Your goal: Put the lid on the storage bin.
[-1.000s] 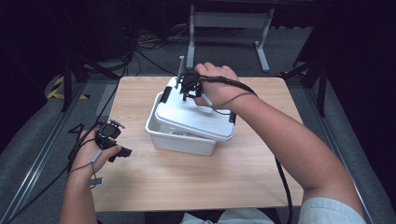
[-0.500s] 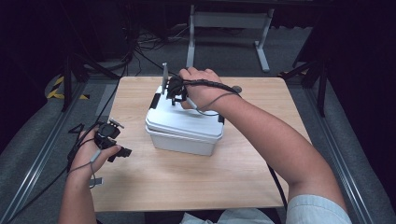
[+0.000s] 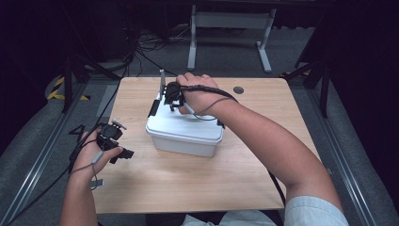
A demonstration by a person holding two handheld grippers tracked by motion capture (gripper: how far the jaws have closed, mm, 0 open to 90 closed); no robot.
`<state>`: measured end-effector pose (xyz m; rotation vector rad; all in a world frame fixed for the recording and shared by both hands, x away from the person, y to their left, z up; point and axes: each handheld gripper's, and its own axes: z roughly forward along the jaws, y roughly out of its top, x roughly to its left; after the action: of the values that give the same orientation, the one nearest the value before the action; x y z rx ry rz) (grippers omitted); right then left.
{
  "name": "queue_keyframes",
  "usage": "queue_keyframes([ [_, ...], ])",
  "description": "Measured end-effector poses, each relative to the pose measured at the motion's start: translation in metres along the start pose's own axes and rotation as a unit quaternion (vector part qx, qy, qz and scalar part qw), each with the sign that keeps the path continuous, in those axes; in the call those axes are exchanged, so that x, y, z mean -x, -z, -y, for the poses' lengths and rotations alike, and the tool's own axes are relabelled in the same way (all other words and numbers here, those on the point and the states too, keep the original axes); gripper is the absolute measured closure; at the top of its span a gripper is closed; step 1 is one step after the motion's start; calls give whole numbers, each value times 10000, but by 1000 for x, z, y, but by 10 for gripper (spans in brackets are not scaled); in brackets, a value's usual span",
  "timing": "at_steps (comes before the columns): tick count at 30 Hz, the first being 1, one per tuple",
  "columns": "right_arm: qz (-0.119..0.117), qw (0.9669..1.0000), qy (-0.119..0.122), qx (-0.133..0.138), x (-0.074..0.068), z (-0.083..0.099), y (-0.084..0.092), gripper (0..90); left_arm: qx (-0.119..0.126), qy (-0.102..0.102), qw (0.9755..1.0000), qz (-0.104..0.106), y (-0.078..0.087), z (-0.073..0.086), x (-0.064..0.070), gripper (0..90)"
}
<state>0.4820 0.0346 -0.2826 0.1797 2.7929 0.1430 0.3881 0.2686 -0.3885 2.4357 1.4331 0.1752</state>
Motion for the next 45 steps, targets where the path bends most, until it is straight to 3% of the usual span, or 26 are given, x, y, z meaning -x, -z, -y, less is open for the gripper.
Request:
queue_keyframes([
  [12, 11, 10000, 18, 71, -4, 1, -2, 839, -15, -26, 10000, 43, 0, -1, 2, 279],
  [18, -283, 9993, -131, 204, -3, 9, 4, 692, 72, 38, 9999, 85, 1, -1, -5, 278],
  [25, -217, 9982, -261, 486, -1, 20, 21, 587, 134, 114, 9998, 47, 5, 1, -8, 279],
  [28, -230, 9963, -408, 714, 2, 29, 30, 569, 120, 96, 9999, 56, 5, 2, -9, 279],
  [34, -183, 9950, -565, 800, 6, 47, 43, 568, 167, 159, 9997, 57, 7, 8, -11, 277],
  [45, -83, 9887, -1099, 1012, 18, 98, 63, 564, 249, 198, 9995, 87, 12, 19, -10, 276],
])
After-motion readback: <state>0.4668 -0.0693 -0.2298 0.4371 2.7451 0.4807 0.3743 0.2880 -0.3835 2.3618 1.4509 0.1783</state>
